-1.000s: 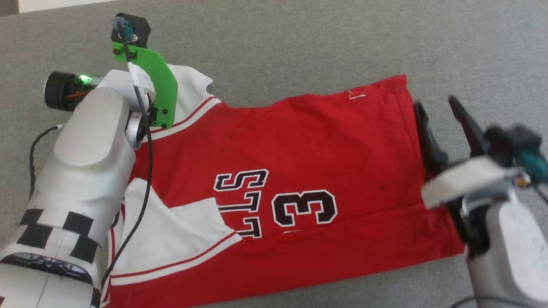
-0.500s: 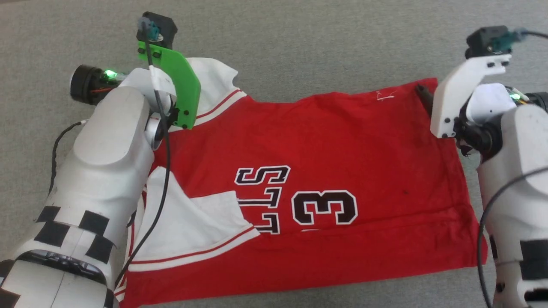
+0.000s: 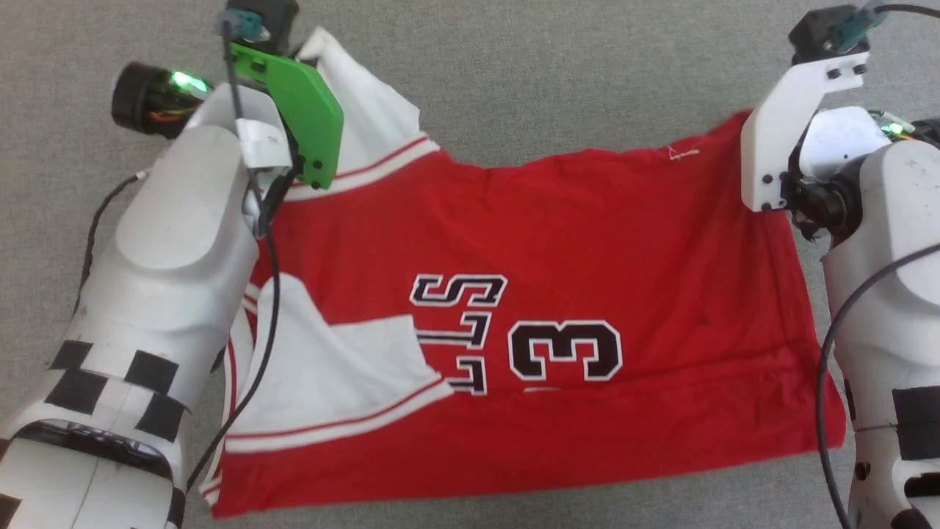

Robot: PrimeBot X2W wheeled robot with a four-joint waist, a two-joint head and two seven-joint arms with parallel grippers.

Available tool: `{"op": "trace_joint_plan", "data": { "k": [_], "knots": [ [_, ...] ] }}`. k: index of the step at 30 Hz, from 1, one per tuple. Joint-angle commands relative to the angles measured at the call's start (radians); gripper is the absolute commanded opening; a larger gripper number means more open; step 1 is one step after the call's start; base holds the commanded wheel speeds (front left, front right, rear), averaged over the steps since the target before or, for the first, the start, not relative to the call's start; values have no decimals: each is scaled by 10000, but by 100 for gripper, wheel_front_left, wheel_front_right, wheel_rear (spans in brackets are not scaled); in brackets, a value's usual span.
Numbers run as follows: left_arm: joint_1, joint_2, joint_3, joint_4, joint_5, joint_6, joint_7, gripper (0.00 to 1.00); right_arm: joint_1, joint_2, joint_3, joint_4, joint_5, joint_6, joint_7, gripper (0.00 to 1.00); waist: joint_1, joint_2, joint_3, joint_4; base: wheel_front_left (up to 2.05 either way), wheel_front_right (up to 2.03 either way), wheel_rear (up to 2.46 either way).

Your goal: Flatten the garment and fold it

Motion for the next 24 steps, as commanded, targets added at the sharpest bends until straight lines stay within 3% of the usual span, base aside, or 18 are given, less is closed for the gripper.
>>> {"op": "trace_joint_plan", "data": {
  "k": [1,6,12,19,24],
  "knots": [
    [-190,132,26,-96,109,100,-461,0,163,-23,12,-130,143,-15,-488,0,-1,-1,-57,13,0,0,0],
    [347,240,180,-394,-32,110,-1596,0,937,-77,42,-539,613,-15,-2253,0,-1,-1,-460,106,0,0,0],
    [2169,527,443,-1398,-621,24,-2353,0,2667,-336,297,-1404,1340,-15,-4379,0,-1,-1,-1432,284,0,0,0],
    [5409,1155,630,-3930,-1260,596,-2217,0,4887,-636,148,-2649,1871,-15,-6260,0,-1,-1,-2511,462,0,0,0],
    [7582,1558,798,-5657,-1787,1186,-1800,0,6136,-682,-98,-3046,2045,-15,-6569,0,-1,-1,-3019,580,0,0,0]
  ]
}}
